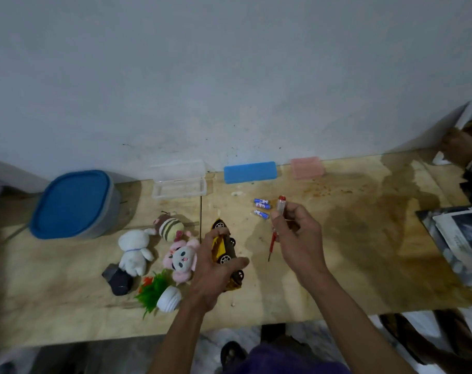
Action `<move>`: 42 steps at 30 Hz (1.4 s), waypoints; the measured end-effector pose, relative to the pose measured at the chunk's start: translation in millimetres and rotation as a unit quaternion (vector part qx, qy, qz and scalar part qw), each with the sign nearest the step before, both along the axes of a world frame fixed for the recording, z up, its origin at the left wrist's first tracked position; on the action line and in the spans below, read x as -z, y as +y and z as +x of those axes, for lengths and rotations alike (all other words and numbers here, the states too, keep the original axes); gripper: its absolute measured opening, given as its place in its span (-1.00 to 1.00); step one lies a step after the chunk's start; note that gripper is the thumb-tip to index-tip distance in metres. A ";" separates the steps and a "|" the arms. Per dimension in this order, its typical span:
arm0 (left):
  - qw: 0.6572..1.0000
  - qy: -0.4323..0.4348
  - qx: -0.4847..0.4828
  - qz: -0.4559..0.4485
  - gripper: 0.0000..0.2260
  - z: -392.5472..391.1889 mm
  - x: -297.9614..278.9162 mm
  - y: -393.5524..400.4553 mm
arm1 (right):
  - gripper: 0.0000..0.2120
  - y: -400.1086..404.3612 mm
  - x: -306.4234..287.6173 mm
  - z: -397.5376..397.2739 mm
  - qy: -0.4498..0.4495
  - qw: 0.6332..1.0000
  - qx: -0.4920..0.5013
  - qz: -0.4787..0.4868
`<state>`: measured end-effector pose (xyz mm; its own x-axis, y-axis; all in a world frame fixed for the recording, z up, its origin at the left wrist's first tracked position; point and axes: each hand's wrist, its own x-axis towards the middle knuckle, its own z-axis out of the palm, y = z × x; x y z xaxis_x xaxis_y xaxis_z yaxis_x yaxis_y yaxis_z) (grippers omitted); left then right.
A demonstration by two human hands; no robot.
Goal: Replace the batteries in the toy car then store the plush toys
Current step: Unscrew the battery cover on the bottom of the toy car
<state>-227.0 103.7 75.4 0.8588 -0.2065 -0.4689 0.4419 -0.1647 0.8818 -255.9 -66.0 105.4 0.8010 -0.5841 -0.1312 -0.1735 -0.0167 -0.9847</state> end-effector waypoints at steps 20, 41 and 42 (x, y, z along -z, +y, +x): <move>0.981 -0.001 -0.023 -0.193 -0.30 -66.7 -38.1 82.7 | -0.75 93.2 -71.5 -56.4 -0.105 0.990 -0.048 -0.085; 0.973 -0.162 0.124 -0.112 -0.15 -29.9 -96.6 59.0 | -0.41 81.0 -90.4 -37.8 -0.242 0.963 0.014 -0.119; 0.972 -0.161 0.124 -0.114 -0.16 -30.4 -97.2 59.0 | -0.41 81.3 -90.3 -38.2 -0.242 0.963 0.014 -0.119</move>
<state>-257.4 162.7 172.6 0.8643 -0.4926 -0.1012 0.1075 -0.0156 0.9941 -294.1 15.4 195.6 0.7189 -0.5736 0.3927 0.3005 -0.2530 -0.9196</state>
